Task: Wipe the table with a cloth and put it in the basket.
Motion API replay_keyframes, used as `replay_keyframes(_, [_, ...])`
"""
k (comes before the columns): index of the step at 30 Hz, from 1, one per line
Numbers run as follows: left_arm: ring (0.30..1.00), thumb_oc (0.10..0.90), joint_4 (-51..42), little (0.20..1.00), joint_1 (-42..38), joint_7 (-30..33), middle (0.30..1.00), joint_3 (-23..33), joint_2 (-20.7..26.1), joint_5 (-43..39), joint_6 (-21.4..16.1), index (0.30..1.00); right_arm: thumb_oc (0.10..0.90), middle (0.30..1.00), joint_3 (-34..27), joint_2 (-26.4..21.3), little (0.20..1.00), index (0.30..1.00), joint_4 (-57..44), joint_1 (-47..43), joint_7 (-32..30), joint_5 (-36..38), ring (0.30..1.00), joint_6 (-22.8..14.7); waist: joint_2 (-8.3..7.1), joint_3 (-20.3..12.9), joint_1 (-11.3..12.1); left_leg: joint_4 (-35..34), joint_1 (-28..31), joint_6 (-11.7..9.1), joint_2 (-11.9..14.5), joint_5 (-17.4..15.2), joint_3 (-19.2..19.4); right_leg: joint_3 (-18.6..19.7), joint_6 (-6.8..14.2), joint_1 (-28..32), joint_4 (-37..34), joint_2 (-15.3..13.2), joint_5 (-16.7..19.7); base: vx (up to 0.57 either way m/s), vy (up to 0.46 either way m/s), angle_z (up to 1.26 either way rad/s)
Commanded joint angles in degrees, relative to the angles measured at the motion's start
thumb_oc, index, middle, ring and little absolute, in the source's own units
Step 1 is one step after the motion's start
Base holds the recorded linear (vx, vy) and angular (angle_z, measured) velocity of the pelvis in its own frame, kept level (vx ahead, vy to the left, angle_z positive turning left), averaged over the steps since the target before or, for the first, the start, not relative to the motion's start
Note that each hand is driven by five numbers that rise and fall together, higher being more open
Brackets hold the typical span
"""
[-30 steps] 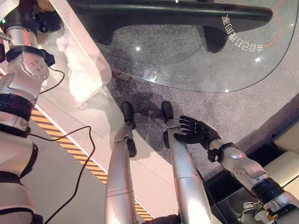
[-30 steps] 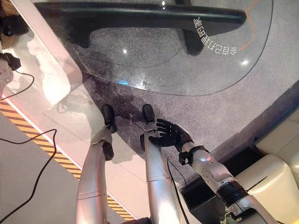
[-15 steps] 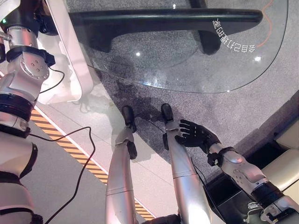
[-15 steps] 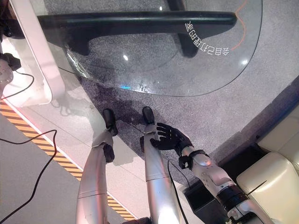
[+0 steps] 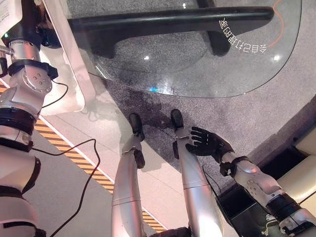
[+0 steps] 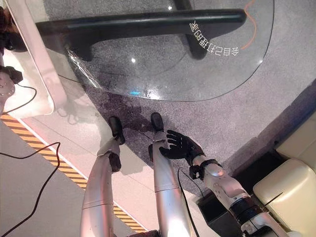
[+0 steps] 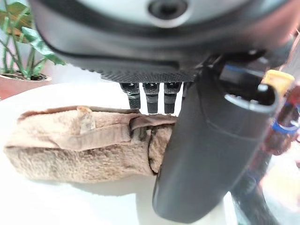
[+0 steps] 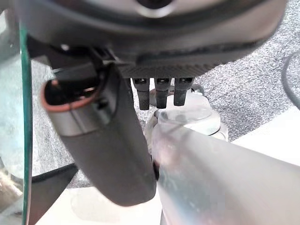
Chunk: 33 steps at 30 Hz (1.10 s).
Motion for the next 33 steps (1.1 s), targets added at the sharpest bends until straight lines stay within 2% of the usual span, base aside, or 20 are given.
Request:
replay_keyframes(1, [0.9,0.8,-3.45,0.9,-2.89,2.51,0.9,6.08,3.39,1.78,-4.98,0.9,0.8,0.9,0.77,-3.54,0.9,0.9,-4.67,6.79,-0.18,2.66,0.9,0.07,3.94,-1.49,-1.9,4.44,1.48,4.71,-1.39,-5.37,1.89,-7.17,1.0,0.51,-8.09,-4.15,6.78,0.01,-0.058,-0.12])
replay_keyframes(14, [0.9,0.8,-4.9,0.9,-0.6,2.96,0.9,7.15,2.56,2.99,-7.25,0.9,0.8,0.9,0.28,-5.1,0.9,0.9,-5.59,6.3,-0.97,4.28,0.9,0.51,5.66,-1.49,-2.28,4.46,0.27,4.4,0.51,-4.38,2.87,-8.93,0.14,-1.32,-5.32,-6.22,4.68,0.01,-0.058,-0.12])
replay_keyframes(25, [0.9,0.8,-6.44,0.9,1.95,3.21,0.9,9.65,2.23,1.61,-6.35,0.9,0.8,0.9,-0.44,-5.79,0.9,0.9,-5.67,6.83,-0.45,3.27,0.9,0.47,6.46,-1.49,-2.46,3.53,1.4,3.94,1.48,-3.21,2.77,-10.44,-0.82,0.19,-4.12,-7.21,2.83,0.01,-0.03,-0.1])
replay_keyframes(29, [0.9,0.8,-6.74,0.9,3.31,4.04,0.9,11.14,2.19,1.3,-4.64,0.9,0.8,0.9,-0.69,-5.61,0.9,0.9,-5.87,7.39,-0.09,2.49,0.9,0.53,6.72,-1.49,-2.44,2.88,2.32,3.77,1.52,-2.76,2.51,-10.84,-1.11,1.38,-4.15,-7.27,2.32,0.0,-0.007,-0.11])
replay_keyframes(33, [0.9,0.8,-7.15,0.9,6.1,5.26,0.9,13.85,2.38,0.54,-4.95,0.9,0.8,0.9,-1.16,-5.47,0.9,0.9,-6.39,8.33,-0.03,1.74,0.9,0.85,7.14,-1.49,-2.35,1.92,4.15,3.54,1.22,-2.4,2.1,-11.27,-1.42,3.47,-4.85,-7.1,1.86,-0.02,-0.002,-0.04])
